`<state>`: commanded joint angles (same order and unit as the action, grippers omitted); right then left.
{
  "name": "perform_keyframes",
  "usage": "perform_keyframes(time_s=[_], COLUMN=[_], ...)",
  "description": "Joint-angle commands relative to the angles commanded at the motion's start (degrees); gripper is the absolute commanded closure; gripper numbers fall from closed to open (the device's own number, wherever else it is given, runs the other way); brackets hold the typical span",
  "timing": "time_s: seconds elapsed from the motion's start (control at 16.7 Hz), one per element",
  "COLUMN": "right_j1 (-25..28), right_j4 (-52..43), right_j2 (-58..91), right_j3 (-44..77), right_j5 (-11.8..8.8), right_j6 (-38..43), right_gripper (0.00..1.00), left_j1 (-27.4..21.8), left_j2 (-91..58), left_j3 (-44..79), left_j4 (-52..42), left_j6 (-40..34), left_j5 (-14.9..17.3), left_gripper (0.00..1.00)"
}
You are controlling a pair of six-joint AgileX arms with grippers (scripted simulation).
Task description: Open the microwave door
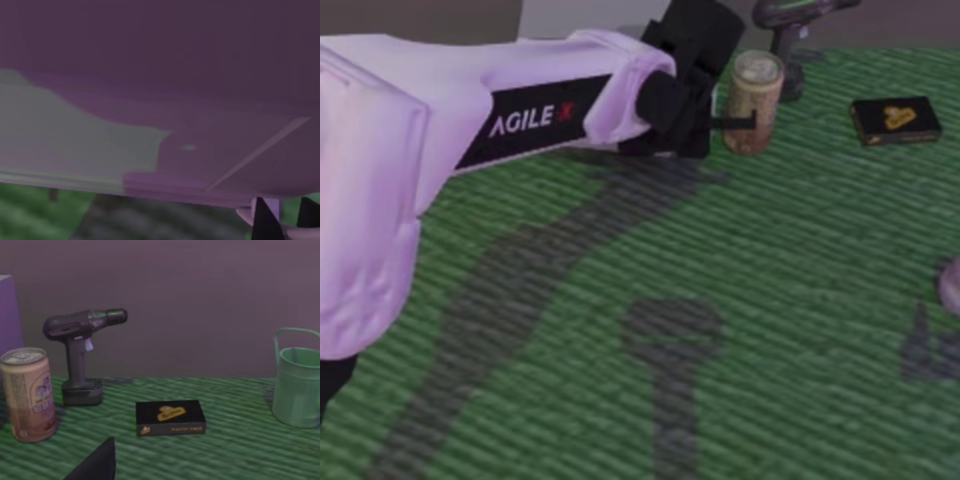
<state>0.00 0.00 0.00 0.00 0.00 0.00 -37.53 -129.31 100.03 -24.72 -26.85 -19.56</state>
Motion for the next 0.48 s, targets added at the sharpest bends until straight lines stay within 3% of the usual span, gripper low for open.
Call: perform_keyframes(time_s=[0.48], right_j1=[0.0], right_j4=[0.0], right_j2=[0.0], right_j3=[0.0], right_j5=[0.0], right_j6=[0.0], right_gripper=[0.0], left_j1=[0.8], left_j2=[2.7], left_j3=[-3.9], left_j4=[2.7], left_j6=[2.5], left_j5=[1.7], left_gripper=[1.0])
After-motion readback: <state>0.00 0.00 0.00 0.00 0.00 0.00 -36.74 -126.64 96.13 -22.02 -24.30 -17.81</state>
